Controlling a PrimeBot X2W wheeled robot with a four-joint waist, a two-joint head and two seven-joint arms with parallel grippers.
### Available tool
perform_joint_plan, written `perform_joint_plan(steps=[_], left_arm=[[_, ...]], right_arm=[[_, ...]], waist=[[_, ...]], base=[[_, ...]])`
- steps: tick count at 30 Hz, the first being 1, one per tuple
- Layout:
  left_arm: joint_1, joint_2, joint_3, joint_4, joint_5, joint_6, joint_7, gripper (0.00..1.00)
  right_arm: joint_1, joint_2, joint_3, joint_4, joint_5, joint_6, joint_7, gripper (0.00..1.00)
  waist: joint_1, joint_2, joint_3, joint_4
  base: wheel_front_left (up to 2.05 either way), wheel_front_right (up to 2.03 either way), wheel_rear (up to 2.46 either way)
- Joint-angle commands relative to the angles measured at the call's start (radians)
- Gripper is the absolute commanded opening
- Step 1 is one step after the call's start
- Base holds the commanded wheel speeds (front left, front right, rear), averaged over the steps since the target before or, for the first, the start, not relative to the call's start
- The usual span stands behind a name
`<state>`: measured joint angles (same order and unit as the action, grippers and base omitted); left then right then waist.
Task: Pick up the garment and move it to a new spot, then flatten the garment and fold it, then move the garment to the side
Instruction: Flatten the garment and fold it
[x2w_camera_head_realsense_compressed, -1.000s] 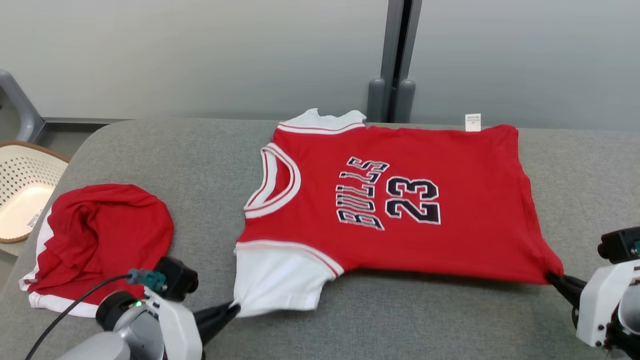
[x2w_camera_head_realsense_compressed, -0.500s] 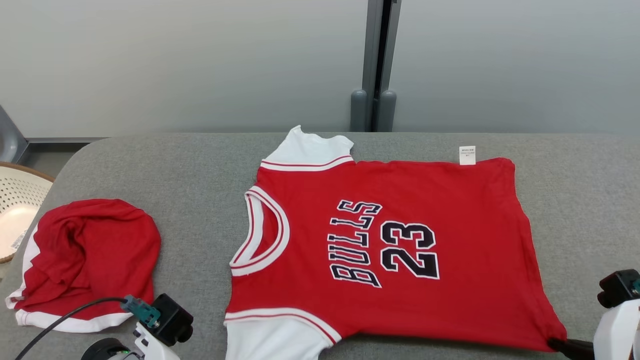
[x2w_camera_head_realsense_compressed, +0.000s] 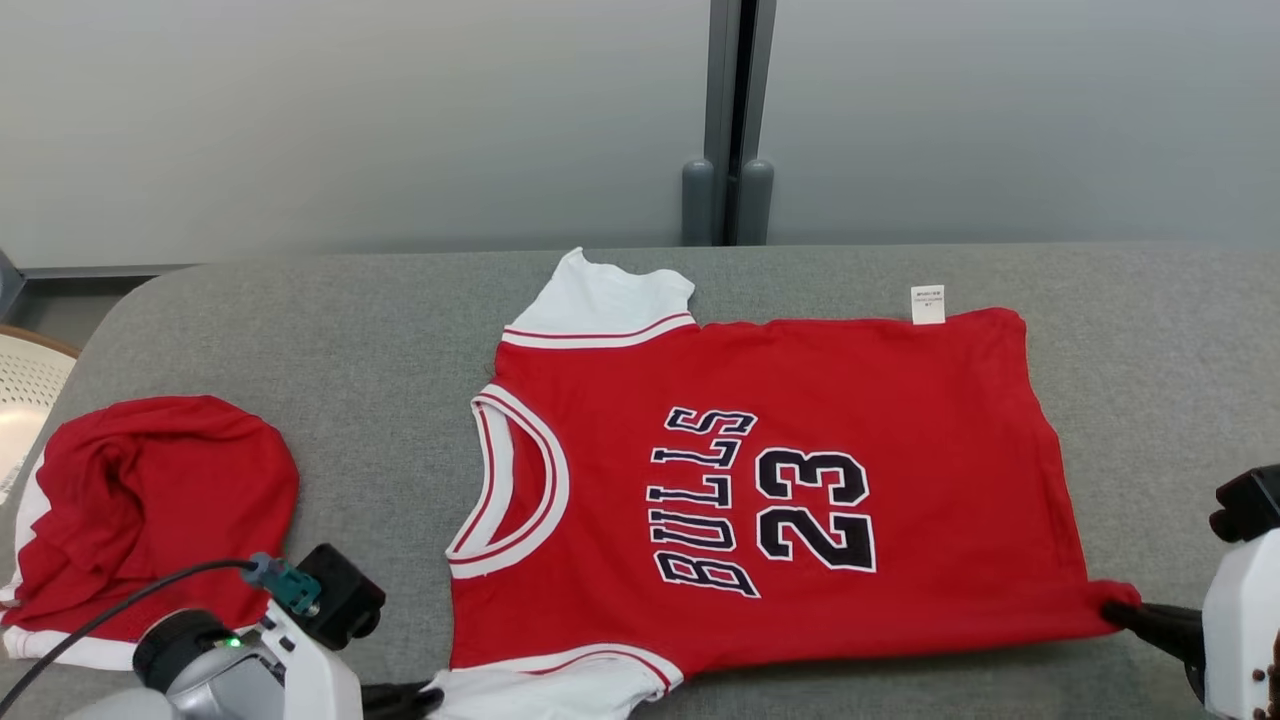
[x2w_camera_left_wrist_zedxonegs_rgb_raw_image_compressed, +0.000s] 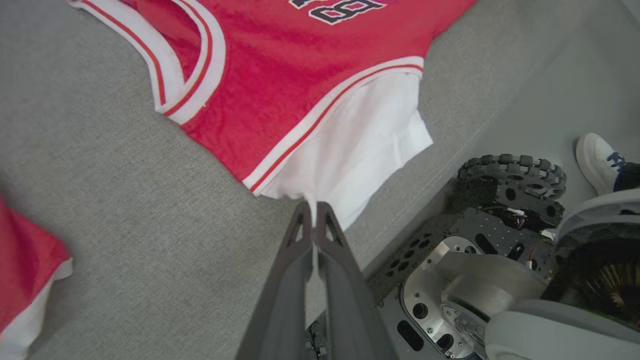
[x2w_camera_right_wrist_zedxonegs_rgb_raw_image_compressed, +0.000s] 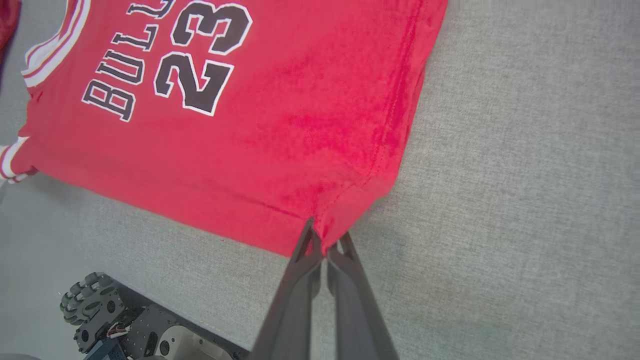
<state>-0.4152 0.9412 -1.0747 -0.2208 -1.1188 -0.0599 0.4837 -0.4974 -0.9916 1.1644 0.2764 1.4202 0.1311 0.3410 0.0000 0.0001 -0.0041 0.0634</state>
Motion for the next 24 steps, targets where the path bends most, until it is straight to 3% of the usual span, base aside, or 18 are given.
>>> perform_joint_plan(steps=[1,12,24], left_arm=[[-0.028,-0.007,0.003,0.009,0.026,0.001,-0.004,0.0],[-0.183,-0.112,0.046,0.131,0.148,-0.011,-0.052,0.0],[-0.363,-0.256,0.038,0.397,0.292,-0.052,-0.171,0.0]], right_arm=[[-0.022,0.009,-0.008,0.007,-0.007,-0.001,0.006,0.0],[-0.137,0.061,-0.038,0.1,-0.033,-0.001,0.027,0.0],[-0.222,0.133,-0.044,0.209,-0.044,-0.001,0.037,0.0]], waist=[[0.0,-0.0001,0.019,-0.002],[0.0,-0.0001,0.115,0.004],[0.0,-0.0001,0.203,0.003]], base=[[0.0,0.0,0.0],[0.0,0.0,0.0],[0.0,0.0,0.0]])
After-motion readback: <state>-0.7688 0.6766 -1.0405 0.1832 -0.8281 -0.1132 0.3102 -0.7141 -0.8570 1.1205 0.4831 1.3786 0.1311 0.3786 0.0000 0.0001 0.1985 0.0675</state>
